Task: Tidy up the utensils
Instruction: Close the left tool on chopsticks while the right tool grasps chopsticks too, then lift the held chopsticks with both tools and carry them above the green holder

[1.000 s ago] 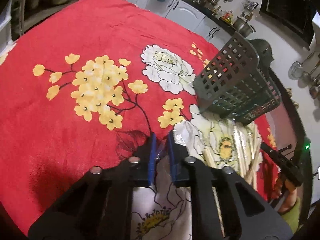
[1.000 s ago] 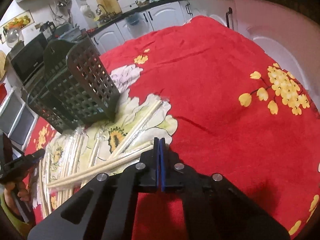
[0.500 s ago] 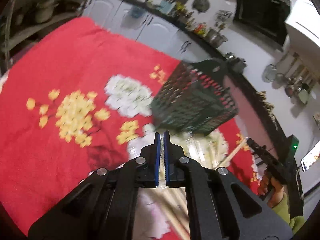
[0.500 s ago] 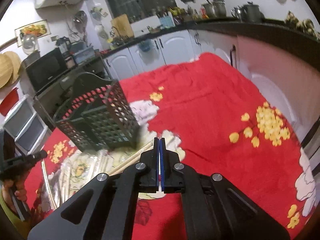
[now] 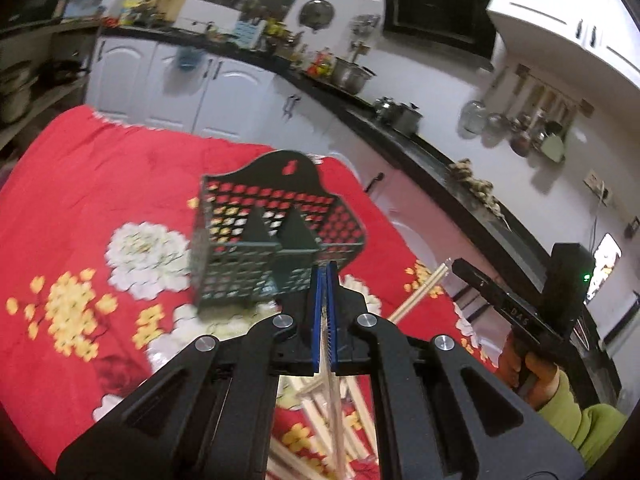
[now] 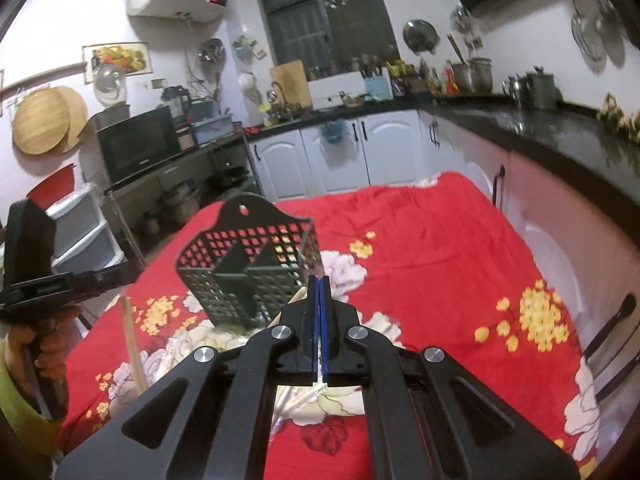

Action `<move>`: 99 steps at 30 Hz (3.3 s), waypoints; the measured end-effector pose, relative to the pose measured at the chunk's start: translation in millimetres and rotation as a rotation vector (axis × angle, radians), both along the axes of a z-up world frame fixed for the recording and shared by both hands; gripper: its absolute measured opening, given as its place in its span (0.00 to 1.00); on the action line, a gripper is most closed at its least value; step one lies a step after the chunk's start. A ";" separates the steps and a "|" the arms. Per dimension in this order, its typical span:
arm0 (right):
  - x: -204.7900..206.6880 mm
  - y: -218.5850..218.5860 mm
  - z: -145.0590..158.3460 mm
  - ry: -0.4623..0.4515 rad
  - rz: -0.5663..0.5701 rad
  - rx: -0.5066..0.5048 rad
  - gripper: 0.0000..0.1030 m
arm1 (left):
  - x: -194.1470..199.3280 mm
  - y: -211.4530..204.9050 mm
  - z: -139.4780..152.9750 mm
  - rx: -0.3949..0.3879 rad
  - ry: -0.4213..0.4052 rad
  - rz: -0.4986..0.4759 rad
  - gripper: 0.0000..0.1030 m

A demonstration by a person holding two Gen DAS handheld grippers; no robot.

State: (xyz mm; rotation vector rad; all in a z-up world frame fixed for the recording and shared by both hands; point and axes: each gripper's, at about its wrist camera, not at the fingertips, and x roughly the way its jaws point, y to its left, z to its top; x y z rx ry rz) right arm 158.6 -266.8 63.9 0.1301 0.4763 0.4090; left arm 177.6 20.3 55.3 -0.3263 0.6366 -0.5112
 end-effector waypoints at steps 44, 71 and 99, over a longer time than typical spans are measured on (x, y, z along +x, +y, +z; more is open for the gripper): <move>-6.9 23.1 111.2 -0.262 0.075 -0.009 0.01 | 37.9 -47.3 143.8 0.082 -0.378 0.063 0.00; 66.6 43.8 118.7 -0.237 0.005 0.032 0.01 | 114.0 -51.8 102.6 0.044 -0.315 0.134 0.00; 77.6 50.1 44.5 -0.068 -0.045 0.013 0.11 | 108.2 -57.6 37.3 0.148 -0.233 0.075 0.01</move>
